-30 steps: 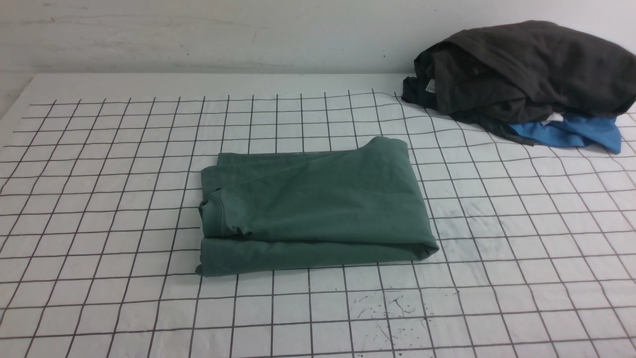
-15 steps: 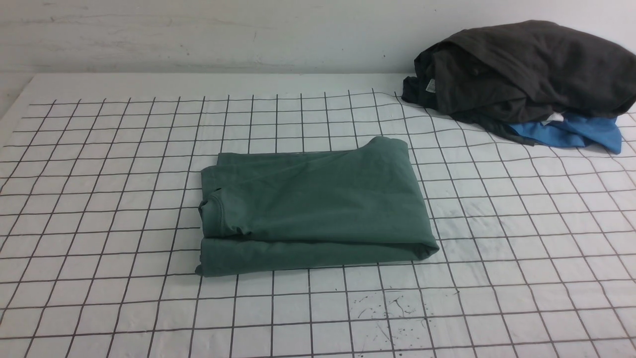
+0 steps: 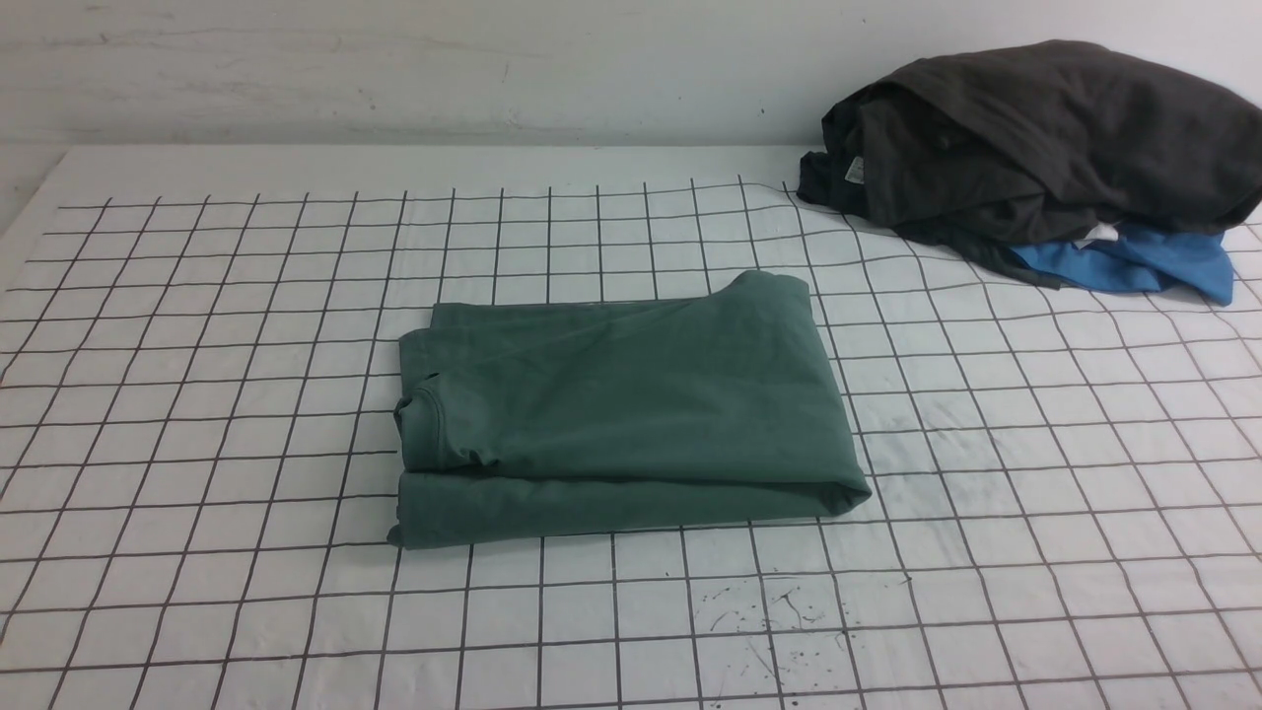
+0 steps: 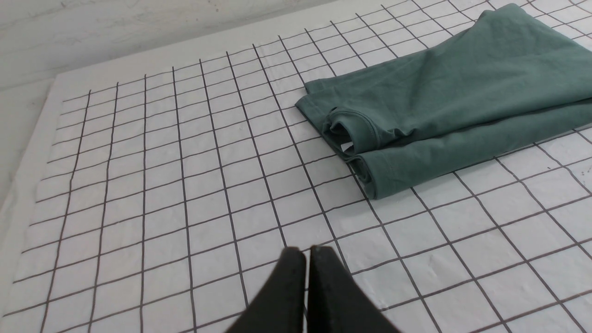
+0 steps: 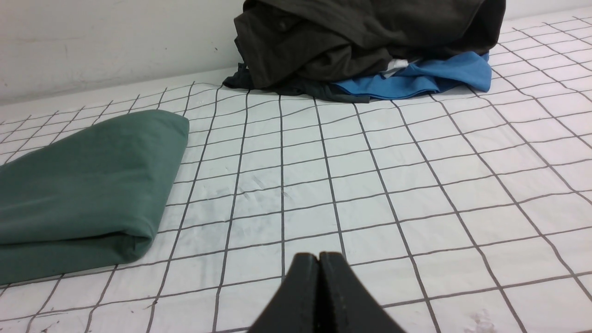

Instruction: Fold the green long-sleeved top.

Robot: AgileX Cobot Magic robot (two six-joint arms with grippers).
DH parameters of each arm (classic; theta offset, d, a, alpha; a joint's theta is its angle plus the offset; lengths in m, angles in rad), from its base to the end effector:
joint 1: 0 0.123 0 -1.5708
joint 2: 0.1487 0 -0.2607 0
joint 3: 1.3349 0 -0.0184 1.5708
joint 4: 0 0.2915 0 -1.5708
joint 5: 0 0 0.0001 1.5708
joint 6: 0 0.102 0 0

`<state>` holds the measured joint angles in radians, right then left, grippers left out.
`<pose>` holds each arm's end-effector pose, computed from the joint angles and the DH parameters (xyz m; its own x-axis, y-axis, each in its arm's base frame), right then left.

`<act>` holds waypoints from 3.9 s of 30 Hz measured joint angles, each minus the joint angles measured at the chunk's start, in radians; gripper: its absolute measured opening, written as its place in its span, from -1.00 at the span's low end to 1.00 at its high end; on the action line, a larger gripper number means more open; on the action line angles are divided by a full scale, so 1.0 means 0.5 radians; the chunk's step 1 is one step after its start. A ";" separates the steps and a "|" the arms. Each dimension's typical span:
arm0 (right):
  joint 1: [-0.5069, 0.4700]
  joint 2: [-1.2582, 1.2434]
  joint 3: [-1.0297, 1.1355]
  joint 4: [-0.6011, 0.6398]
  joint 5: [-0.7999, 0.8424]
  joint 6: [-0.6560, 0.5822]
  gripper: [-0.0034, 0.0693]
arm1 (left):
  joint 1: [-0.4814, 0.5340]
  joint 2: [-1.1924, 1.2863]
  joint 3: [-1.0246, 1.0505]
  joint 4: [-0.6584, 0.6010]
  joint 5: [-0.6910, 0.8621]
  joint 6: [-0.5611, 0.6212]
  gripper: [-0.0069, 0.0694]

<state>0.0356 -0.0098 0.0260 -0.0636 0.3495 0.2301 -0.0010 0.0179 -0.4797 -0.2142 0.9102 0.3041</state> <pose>0.1293 0.0024 0.1701 -0.2726 0.1599 -0.9487 0.0320 0.9871 0.1571 0.0764 -0.0172 0.2995 -0.3108 0.1685 -0.9354 0.2148 0.9712 0.1035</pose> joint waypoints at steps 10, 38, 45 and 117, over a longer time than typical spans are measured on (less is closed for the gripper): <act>0.000 0.000 0.000 0.000 0.000 0.000 -0.94 | 0.000 0.000 0.000 0.000 0.000 0.000 -0.83; 0.000 0.000 0.000 0.000 0.002 0.000 -0.94 | 0.038 -0.064 1.013 0.247 -1.262 -0.009 -0.83; 0.000 0.000 0.000 0.000 0.002 0.000 -0.94 | 0.184 -0.064 1.011 0.247 -1.136 -0.170 -0.83; 0.000 0.000 0.000 0.000 0.002 0.030 -0.94 | 0.191 -0.064 1.011 0.247 -1.133 -0.204 -0.83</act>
<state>0.0356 -0.0098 0.0260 -0.0636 0.3506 0.2451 0.0943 -0.0139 0.0259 -0.0905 0.3436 0.2023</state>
